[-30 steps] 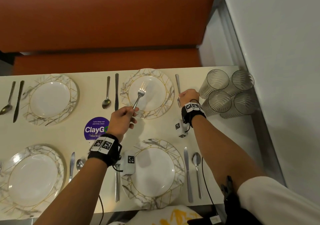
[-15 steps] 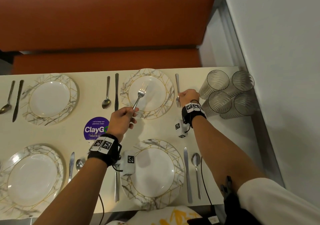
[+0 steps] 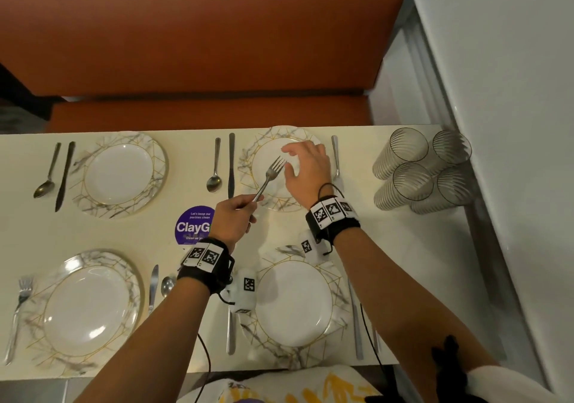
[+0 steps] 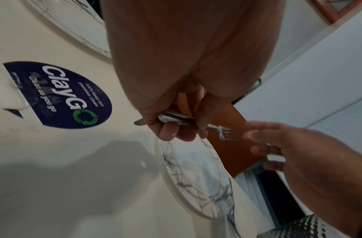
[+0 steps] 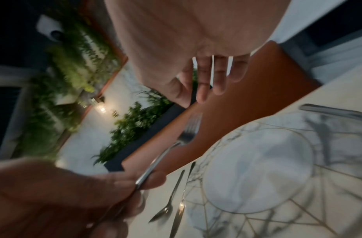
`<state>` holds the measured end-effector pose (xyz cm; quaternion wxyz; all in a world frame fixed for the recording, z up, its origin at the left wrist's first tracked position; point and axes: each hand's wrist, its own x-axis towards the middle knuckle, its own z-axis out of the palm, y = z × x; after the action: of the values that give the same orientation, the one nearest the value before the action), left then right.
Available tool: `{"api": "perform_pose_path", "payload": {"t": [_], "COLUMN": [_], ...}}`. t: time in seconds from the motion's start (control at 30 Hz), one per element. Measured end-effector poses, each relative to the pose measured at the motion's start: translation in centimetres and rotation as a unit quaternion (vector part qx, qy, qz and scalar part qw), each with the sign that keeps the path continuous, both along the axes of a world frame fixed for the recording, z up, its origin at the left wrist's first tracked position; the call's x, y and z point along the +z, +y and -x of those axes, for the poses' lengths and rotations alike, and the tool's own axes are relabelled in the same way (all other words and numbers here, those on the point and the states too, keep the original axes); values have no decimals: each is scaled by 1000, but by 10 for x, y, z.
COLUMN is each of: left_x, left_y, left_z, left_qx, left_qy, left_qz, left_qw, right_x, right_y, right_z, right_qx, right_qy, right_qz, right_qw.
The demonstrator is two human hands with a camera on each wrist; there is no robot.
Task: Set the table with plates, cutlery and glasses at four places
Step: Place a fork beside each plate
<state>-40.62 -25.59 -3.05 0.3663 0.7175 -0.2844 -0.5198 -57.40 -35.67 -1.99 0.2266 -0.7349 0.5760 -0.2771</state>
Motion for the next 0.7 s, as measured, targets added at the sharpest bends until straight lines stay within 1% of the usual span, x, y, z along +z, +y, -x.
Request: {"api": "perform_pose_path", "payload": {"t": [0.03, 0.1, 0.17, 0.23, 0.37, 0.43, 0.53, 0.6, 0.67, 0.7], "left_x": [3, 0, -1, -3, -1, 2, 4, 4, 1, 0], "left_y": [7, 8, 15, 24, 41, 46, 50, 52, 54, 54], "left_z": [-14, -16, -33, -56, -113, -145, -190, -214, -236, -238], "left_qx": [-8, -29, -19, 3, 31, 53, 104, 143, 162, 162], "left_qy": [-7, -25, -31, -24, 12, 41, 102, 123, 111, 103], "left_qz": [10, 14, 21, 30, 41, 37, 51, 65, 73, 78], "left_qw": [1000, 999, 999, 999, 999, 997, 988, 980, 978, 978], "right_x": [8, 8, 5, 9, 11, 13, 12, 8, 4, 2], "right_y": [9, 12, 21, 28, 46, 56, 72, 84, 94, 97], "right_z": [-19, -25, -41, -60, -102, -129, -170, -194, -218, -222], "right_qx": [46, 117, 165, 186, 192, 197, 202, 207, 209, 205], "right_qy": [53, 138, 197, 229, 260, 253, 214, 157, 68, 37], "right_qz": [9, -6, -38, -81, -112, -125, -174, -202, -222, -227], "right_qw": [998, 983, 966, 952, 940, 939, 940, 944, 950, 951]}}
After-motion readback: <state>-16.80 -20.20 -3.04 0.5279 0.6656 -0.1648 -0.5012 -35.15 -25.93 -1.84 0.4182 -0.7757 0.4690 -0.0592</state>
